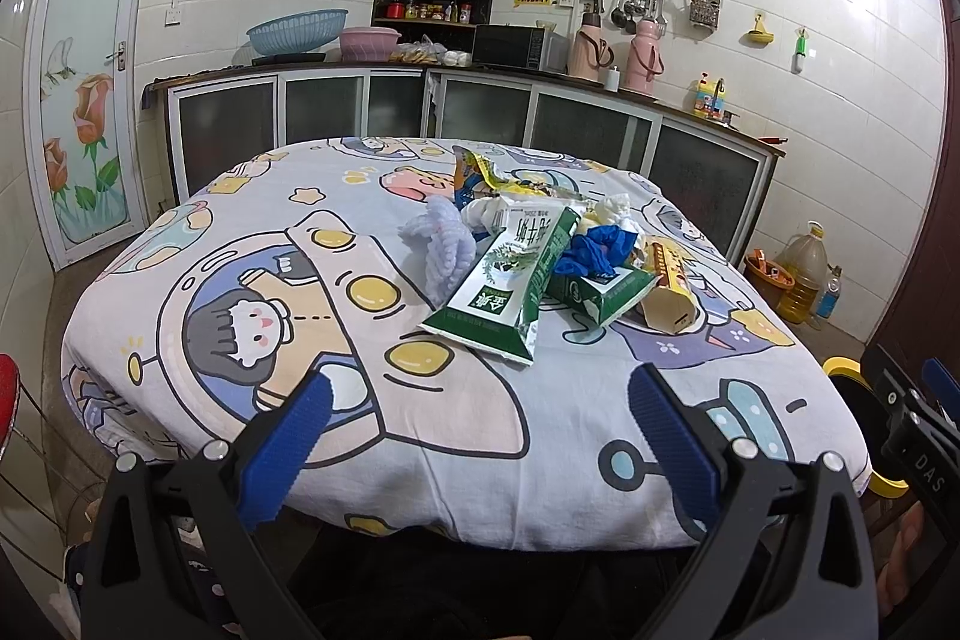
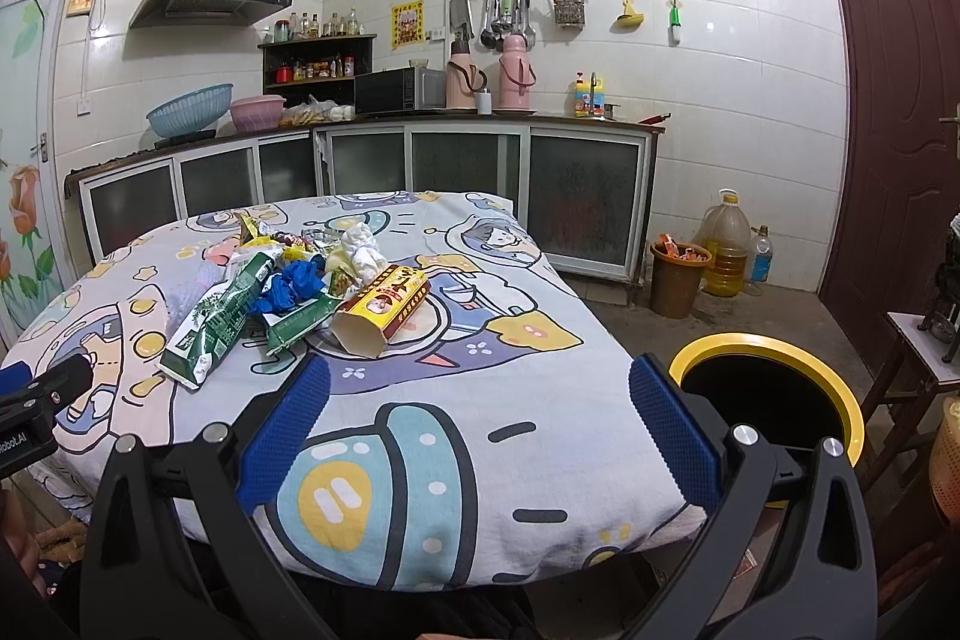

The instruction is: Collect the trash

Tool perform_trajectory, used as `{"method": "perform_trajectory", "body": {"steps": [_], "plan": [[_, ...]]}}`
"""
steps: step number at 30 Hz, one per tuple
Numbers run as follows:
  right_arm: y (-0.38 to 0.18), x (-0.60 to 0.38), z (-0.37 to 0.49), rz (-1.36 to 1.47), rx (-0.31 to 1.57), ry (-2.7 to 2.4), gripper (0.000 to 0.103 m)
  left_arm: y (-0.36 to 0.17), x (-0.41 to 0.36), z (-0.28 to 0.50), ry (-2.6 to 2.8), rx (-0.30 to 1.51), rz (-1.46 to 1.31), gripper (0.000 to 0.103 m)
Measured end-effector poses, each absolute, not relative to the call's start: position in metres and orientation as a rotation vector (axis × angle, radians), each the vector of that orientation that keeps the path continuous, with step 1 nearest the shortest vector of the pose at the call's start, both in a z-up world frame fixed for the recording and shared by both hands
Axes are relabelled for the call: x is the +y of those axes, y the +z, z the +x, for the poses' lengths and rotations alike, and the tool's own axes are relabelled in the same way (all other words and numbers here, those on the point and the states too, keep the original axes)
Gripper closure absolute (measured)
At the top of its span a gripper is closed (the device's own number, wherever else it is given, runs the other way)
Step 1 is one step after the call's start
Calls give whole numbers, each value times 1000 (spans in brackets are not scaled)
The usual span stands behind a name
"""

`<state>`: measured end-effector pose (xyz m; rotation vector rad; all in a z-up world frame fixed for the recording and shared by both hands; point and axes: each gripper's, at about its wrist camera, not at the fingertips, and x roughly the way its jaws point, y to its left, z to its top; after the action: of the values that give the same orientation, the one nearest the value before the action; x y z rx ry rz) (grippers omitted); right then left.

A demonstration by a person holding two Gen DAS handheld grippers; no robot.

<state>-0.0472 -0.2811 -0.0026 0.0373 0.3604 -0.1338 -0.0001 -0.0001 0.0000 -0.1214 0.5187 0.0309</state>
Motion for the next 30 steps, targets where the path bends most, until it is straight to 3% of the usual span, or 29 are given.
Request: {"method": "perform_trajectory", "body": {"steps": [30], "plan": [[1, -280, -48, 37, 361, -134, 7, -7, -3, 0, 29, 532, -124, 8]]}}
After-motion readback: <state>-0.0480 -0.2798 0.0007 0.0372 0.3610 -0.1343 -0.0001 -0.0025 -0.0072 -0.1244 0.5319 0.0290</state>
